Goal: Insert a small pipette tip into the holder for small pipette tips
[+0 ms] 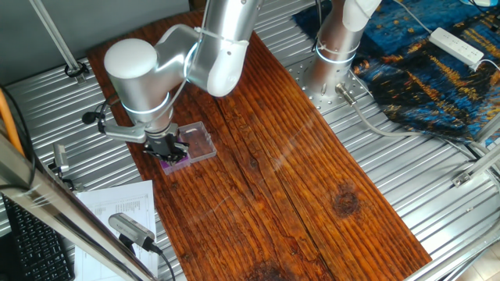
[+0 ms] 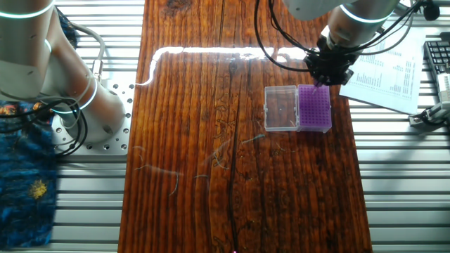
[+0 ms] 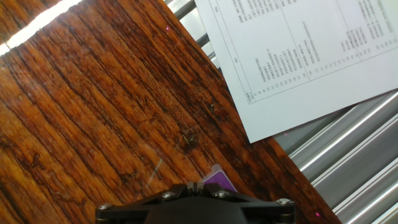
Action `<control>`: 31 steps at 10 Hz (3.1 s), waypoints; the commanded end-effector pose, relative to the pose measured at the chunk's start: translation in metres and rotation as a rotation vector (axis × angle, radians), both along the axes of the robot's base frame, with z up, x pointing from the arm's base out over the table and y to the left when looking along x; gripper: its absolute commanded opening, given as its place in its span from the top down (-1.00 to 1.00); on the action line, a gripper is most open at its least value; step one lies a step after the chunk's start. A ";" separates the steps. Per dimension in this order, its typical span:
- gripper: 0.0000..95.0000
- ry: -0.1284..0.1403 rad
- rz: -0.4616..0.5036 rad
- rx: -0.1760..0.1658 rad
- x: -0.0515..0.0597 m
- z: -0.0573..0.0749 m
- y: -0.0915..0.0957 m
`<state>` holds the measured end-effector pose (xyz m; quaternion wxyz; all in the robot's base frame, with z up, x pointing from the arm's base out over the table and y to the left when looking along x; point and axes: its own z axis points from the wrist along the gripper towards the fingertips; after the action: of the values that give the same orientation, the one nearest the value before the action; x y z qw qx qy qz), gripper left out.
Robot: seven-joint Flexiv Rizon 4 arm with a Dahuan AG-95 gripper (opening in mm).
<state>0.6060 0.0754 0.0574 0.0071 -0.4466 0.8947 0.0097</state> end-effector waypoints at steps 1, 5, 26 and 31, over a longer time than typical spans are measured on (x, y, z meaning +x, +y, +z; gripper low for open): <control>1.00 0.003 0.002 0.001 0.000 0.000 0.000; 1.00 0.016 0.012 -0.003 -0.001 -0.001 -0.001; 1.00 0.076 0.048 -0.022 -0.002 -0.001 -0.004; 1.00 0.097 0.067 -0.033 -0.002 -0.001 -0.005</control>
<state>0.6028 0.0704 0.0569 -0.0441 -0.4762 0.8781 0.0174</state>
